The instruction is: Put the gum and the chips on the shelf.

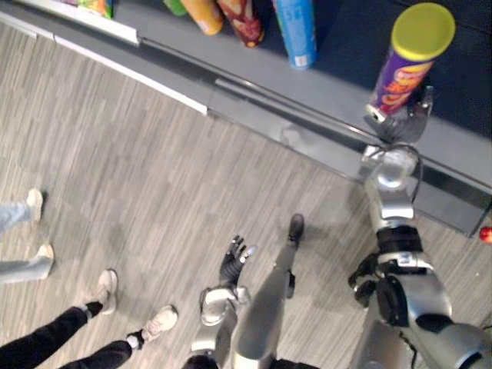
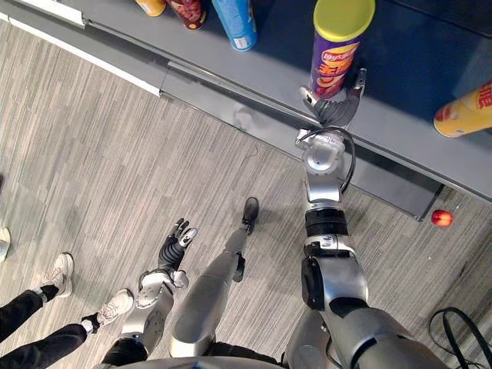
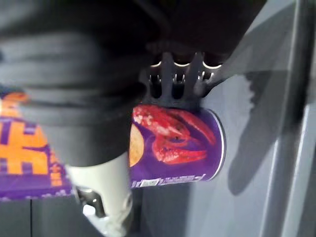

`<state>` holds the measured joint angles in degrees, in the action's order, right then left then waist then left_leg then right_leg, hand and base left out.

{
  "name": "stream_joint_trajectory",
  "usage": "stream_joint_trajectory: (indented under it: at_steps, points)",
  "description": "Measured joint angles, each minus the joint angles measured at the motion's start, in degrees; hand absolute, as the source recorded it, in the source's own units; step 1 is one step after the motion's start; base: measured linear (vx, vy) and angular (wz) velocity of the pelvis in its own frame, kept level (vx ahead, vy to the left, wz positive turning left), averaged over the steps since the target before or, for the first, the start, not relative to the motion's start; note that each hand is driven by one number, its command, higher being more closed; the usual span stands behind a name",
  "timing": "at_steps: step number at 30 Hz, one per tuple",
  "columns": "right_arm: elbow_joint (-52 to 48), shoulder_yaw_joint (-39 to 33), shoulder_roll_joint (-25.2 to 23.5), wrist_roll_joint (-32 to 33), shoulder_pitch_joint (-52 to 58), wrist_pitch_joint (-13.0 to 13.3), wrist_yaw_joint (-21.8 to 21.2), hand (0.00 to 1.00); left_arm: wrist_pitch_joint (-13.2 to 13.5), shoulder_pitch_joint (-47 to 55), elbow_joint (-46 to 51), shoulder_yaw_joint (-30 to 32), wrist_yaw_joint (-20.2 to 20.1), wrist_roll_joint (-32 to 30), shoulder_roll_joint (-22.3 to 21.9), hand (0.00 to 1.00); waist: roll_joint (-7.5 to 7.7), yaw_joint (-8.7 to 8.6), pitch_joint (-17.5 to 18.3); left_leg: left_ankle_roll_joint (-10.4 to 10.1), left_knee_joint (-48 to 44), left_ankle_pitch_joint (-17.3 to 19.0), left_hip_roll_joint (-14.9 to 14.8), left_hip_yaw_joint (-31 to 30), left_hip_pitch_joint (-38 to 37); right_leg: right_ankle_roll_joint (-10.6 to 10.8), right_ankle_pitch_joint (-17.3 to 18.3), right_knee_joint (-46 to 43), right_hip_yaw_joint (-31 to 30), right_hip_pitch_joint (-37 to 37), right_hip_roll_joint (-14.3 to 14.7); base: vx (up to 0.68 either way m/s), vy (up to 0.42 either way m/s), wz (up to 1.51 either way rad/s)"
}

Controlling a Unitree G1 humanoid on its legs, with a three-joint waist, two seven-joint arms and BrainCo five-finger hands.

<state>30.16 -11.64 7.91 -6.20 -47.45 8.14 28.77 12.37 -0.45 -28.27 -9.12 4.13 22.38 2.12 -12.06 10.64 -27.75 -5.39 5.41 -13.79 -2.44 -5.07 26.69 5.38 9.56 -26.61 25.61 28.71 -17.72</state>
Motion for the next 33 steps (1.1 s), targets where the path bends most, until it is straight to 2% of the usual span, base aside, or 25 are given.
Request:
stream_joint_trajectory:
  at_steps: [1,5,8,11,13,17,19,22,24,26,29,33]
  points:
    - [0.1,0.0,0.0,0.0,0.4,0.0,-0.4,0.00,0.0,-0.1,-1.6,0.0,0.0,0.0,0.0,0.00,0.10,-0.74,0.0,0.0,0.0,0.0,-0.1,0.0,-0.1,0.0,0.0,0.1,0.0,-0.1,0.1,0.02,-0.059,-0.05]
    - [1.6,0.4,0.0,0.1,1.6,0.2,-0.8,0.00,-0.1,-0.5,-6.9,0.1,0.3,-1.0,0.1,0.00,0.40,-1.24,0.1,-0.1,0.0,0.0,-0.5,1.2,-1.0,-0.1,-0.4,0.7,-1.0,-0.5,0.7,0.01,-0.046,-0.13]
    - [4.4,0.4,0.0,0.6,3.3,0.7,-1.7,0.00,-0.1,-0.7,-10.9,1.0,0.6,-1.5,0.2,0.00,1.04,-2.25,0.2,-0.5,0.0,0.4,-1.0,1.3,-2.5,-0.2,-0.6,1.7,-1.1,-2.4,1.4,0.00,-0.056,-0.07]
    - [6.7,0.4,0.1,1.9,6.5,2.1,-2.0,0.00,-0.5,-2.5,-17.2,3.0,1.1,-3.7,0.6,0.00,2.70,-2.75,0.6,-1.2,0.0,1.0,-1.7,1.5,-3.9,-0.3,-0.7,2.7,-1.1,-3.9,2.3,0.00,-0.068,-0.08]
    - [7.4,0.2,0.0,2.3,11.0,2.2,-3.1,0.00,-0.9,-2.8,-21.8,6.2,1.7,-6.2,0.9,0.00,4.88,-3.07,1.5,-1.4,0.0,1.2,-2.4,1.9,-5.0,-0.6,-0.9,3.7,-1.2,-5.1,3.2,0.01,-0.067,-0.11]
    - [8.7,1.0,-1.9,2.5,18.0,2.4,-4.5,0.00,-1.6,-2.8,-25.3,10.3,2.1,-8.3,1.8,0.00,7.63,-4.33,2.7,-1.5,0.0,2.1,-2.9,3.1,-8.7,-0.6,-0.9,4.9,-2.3,-8.4,4.0,0.03,-0.064,-0.19]
    - [9.0,3.5,-2.9,1.9,25.5,2.1,-6.7,0.00,-2.6,-2.7,-28.0,12.4,2.0,-11.7,3.2,0.00,9.71,-4.94,5.0,-1.6,0.0,3.6,-3.2,5.0,-11.0,-0.5,-0.9,6.1,-3.9,-10.1,4.6,0.05,-0.038,-0.37]
    - [9.0,4.9,-4.0,1.5,36.3,1.8,-10.5,0.00,-4.2,-2.1,-31.3,15.3,1.7,-13.6,4.4,0.00,11.85,-6.24,8.3,-1.0,0.0,4.8,-3.6,7.2,-13.8,-0.1,-1.2,8.0,-5.8,-12.4,5.6,0.11,-0.023,-0.35]
    - [9.1,5.1,-4.5,1.5,41.5,1.7,-12.2,0.00,-4.3,-1.4,-32.4,16.5,1.4,-13.6,4.7,0.00,12.75,-7.05,9.2,-1.0,-0.1,5.6,-3.8,8.2,-16.1,0.0,-1.3,9.1,-6.7,-14.5,6.0,0.10,-0.017,-0.32]
    - [10.4,5.4,-4.9,0.7,48.8,1.8,-15.4,0.00,-4.4,0.8,-33.3,18.6,0.1,-13.6,4.9,0.00,13.82,-8.59,12.3,-1.0,-0.9,7.4,-4.2,9.9,-18.6,0.3,-1.4,11.1,-7.7,-17.3,6.8,0.13,-0.020,-0.36]
    - [15.7,4.7,-5.0,-0.6,54.9,1.8,-18.4,0.00,-5.1,3.1,-33.8,20.2,-1.3,-13.5,4.5,0.00,14.03,-9.14,16.3,-1.4,-0.6,8.7,-4.9,12.3,-21.6,0.5,-1.6,13.0,-9.7,-19.5,7.8,0.13,-0.024,-0.39]
    - [20.8,-0.4,-6.1,-0.5,56.2,1.9,-20.3,0.00,-5.5,3.4,-35.8,23.4,-2.0,-13.5,3.7,0.00,14.12,-10.70,18.2,-1.6,0.0,9.3,-5.4,13.4,-25.1,0.4,-1.7,14.8,-10.2,-22.8,8.7,0.09,-0.025,-0.16]
